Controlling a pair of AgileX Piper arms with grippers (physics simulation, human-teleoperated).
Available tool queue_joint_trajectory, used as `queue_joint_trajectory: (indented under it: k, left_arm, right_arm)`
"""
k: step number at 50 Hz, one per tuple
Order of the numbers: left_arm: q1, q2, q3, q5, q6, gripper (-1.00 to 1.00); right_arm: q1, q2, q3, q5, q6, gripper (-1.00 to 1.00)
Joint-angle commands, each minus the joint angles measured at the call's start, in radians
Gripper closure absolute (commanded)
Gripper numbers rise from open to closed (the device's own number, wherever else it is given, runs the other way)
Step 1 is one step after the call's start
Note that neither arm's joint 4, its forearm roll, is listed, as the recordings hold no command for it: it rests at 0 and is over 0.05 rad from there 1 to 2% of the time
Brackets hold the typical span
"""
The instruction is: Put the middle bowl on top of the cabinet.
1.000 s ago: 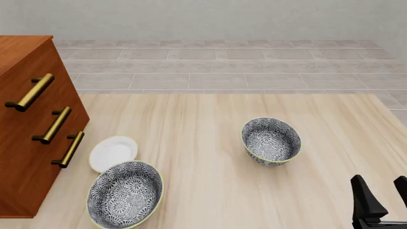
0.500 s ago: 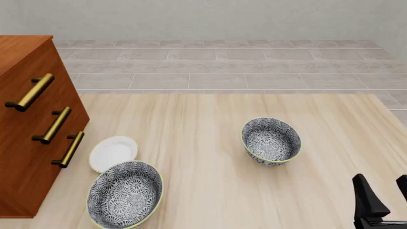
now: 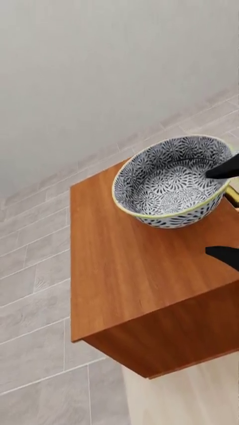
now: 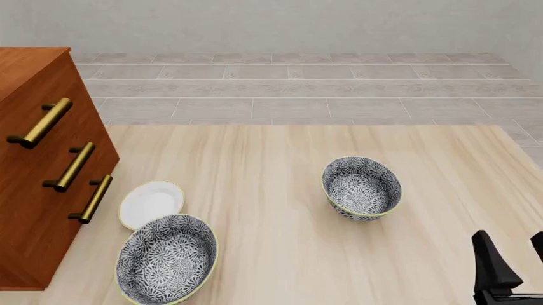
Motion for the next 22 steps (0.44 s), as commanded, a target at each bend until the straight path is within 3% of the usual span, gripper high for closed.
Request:
queue_joint_trajectory:
  k: [1, 22]
  left_arm:
    - [-0.010, -0.043, 0.034, -0.013, -0.021, -1.00]
    - [-0.064, -0.184, 0.119, -0.031, -0.095, -1.00]
  right_arm:
    - [-0.002, 0.000, -0.001, 0.001, -0.002, -1.00]
    - [0.000, 0.000, 0.002, 0.001, -0.011, -1.00]
